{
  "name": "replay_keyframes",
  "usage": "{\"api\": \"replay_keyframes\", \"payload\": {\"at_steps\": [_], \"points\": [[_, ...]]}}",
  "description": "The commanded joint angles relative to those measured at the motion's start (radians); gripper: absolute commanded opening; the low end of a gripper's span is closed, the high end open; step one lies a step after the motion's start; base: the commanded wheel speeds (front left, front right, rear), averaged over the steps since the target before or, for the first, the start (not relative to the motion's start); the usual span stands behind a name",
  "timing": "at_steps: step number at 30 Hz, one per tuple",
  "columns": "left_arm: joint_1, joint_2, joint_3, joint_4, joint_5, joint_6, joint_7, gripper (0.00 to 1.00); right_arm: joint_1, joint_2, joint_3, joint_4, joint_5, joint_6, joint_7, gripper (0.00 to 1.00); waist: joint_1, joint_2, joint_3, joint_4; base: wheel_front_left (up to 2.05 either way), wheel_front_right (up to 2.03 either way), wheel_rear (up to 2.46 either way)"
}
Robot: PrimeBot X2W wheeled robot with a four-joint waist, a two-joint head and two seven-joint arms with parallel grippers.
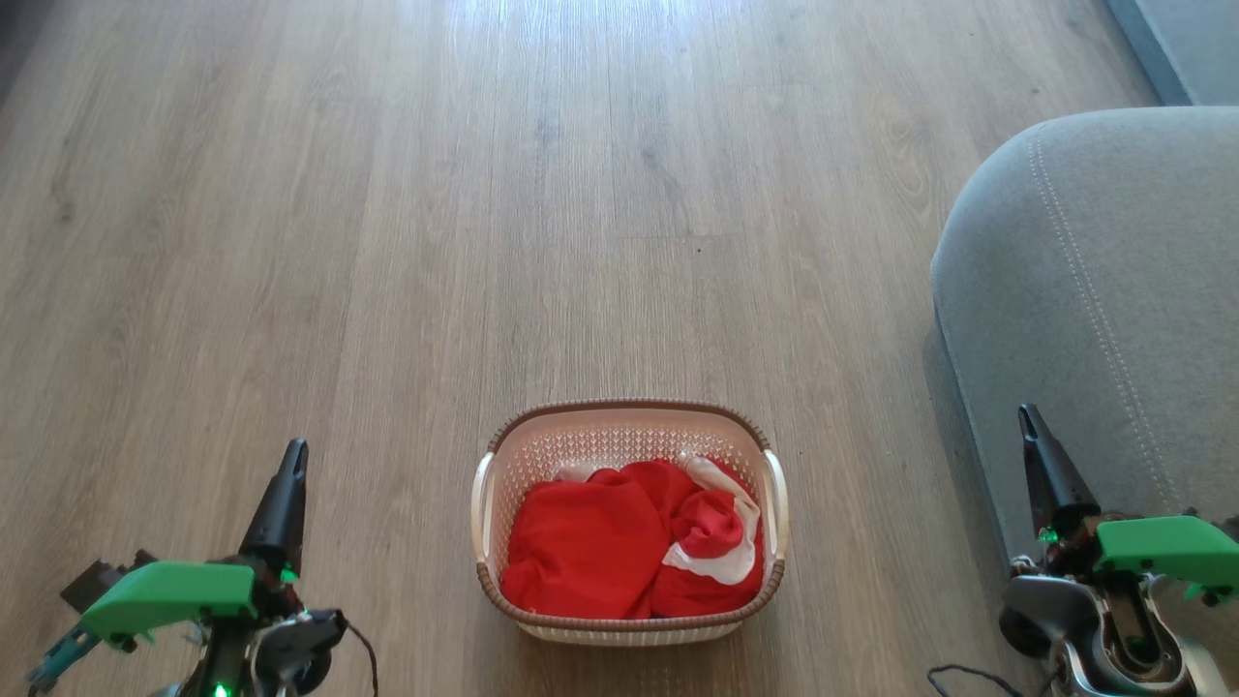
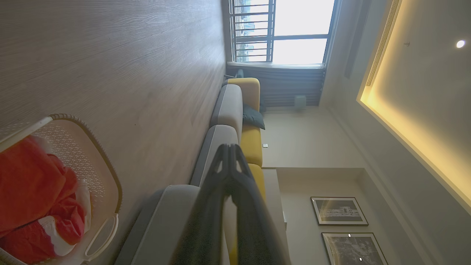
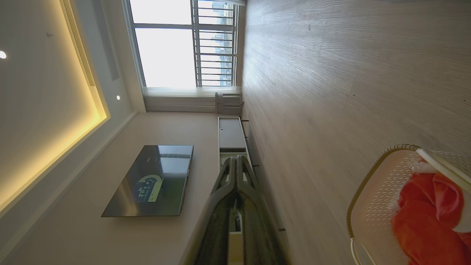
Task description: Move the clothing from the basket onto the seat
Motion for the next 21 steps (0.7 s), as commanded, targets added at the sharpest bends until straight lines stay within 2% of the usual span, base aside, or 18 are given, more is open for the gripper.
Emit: {"api": "replay_keyframes", "payload": {"at_steps": [1, 6, 7, 12, 21], "points": [[-0.047, 0.009, 0.035, -0.033, -0.007, -0.009, 0.007, 0.00, -0.034, -0.004, 0.018, -0.040, 0.006, 0.001, 0.004, 0.00, 0.0000, 0.0000, 0.000, 0.000, 0.00, 0.00, 0.00], [-0.047, 0.009, 0.035, -0.033, -0.007, -0.009, 0.007, 0.00, -0.034, -0.004, 0.018, -0.040, 0.006, 0.001, 0.004, 0.00, 0.0000, 0.0000, 0.000, 0.000, 0.00, 0.00, 0.00], [0.000, 0.000, 0.000, 0.000, 0.000, 0.000, 0.000, 1.00, 0.000, 0.000, 0.000, 0.000, 0.000, 0.000, 0.000, 1.00, 0.0000, 0.0000, 0.000, 0.000, 0.00, 0.00, 0.00], [0.036, -0.006, -0.009, 0.063, 0.001, 0.002, -0.002, 1.00, 0.026, 0.006, 0.007, 0.069, 0.000, 0.000, 0.000, 1.00, 0.0000, 0.0000, 0.001, 0.000, 0.00, 0.00, 0.00], [0.001, -0.001, -0.009, 0.076, 0.014, 0.001, -0.025, 1.00, -0.010, -0.001, 0.022, 0.069, -0.015, 0.000, -0.009, 1.00, 0.0000, 0.0000, 0.002, 0.000, 0.00, 0.00, 0.00]]}}
